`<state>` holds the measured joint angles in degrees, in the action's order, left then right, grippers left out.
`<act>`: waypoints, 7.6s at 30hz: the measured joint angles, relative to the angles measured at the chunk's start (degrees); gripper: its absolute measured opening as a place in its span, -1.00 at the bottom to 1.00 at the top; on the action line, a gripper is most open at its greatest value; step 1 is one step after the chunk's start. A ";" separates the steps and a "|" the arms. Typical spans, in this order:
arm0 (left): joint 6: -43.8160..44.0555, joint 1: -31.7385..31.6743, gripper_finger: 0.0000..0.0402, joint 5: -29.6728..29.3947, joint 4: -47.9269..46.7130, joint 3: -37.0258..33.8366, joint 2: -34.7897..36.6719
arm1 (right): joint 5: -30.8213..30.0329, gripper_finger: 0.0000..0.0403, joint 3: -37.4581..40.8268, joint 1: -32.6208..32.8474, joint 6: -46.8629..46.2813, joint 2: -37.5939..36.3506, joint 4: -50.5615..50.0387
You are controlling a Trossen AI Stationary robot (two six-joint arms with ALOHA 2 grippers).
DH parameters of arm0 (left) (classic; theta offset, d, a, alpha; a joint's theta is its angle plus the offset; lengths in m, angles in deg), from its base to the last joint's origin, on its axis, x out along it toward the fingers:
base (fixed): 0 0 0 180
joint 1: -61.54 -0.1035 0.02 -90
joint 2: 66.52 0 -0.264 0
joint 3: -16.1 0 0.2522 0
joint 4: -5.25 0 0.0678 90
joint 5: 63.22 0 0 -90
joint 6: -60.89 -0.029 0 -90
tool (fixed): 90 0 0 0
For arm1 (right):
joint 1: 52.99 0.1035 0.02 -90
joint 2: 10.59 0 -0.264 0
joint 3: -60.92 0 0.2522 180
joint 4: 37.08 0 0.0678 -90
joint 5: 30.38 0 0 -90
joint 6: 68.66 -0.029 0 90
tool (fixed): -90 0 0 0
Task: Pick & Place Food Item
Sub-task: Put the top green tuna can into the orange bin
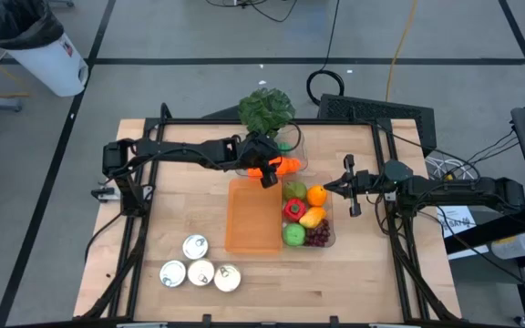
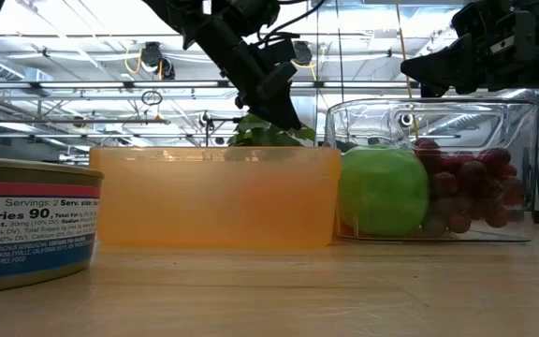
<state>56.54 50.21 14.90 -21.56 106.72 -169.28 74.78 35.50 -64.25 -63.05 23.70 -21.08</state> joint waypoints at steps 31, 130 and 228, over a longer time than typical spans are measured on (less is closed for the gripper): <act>5.10 3.36 -0.23 -0.09 -22.40 -0.02 46.40 | 0.00 -1.00 0.00 0.00 0.02 0.02 0.00; 38.28 6.34 0.20 -8.43 19.19 -73.94 90.61 | 0.00 -1.00 0.00 0.00 0.00 0.01 0.00; 34.71 32.84 0.10 5.30 -46.06 -27.29 14.99 | -0.02 -1.00 0.00 0.00 0.02 0.00 0.00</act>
<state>91.25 83.04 20.20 -67.62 79.43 -154.29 74.77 35.50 -64.25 -63.03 23.70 -21.08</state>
